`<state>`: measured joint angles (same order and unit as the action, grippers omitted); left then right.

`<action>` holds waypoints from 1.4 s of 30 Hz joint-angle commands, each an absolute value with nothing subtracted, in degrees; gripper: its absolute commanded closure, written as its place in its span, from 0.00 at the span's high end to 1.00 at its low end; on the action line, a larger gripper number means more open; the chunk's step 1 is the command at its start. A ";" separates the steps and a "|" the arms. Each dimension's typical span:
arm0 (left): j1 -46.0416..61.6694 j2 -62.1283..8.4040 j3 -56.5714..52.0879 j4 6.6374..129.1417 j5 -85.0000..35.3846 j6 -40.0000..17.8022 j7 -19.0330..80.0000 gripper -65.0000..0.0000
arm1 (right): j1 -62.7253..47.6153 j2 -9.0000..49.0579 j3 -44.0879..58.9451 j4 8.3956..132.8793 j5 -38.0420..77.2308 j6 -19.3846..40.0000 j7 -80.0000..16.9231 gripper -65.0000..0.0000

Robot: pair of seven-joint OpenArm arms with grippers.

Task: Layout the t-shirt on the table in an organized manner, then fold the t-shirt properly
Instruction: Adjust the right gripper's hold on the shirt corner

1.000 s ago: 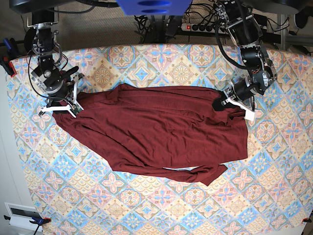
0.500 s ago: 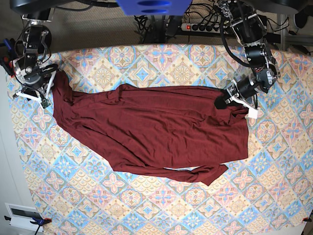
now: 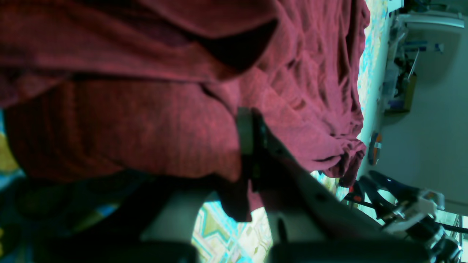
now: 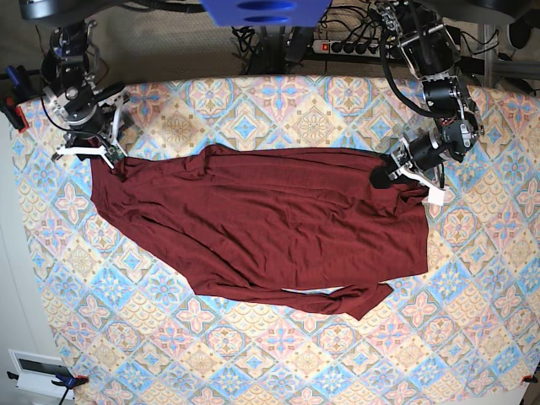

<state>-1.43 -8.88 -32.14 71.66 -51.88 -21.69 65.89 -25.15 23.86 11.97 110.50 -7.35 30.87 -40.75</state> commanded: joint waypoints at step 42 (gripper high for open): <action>-1.10 -12.53 -32.22 71.78 -51.21 -21.23 65.63 0.00 | -7.08 27.47 13.76 89.19 -8.13 30.90 -37.49 0.30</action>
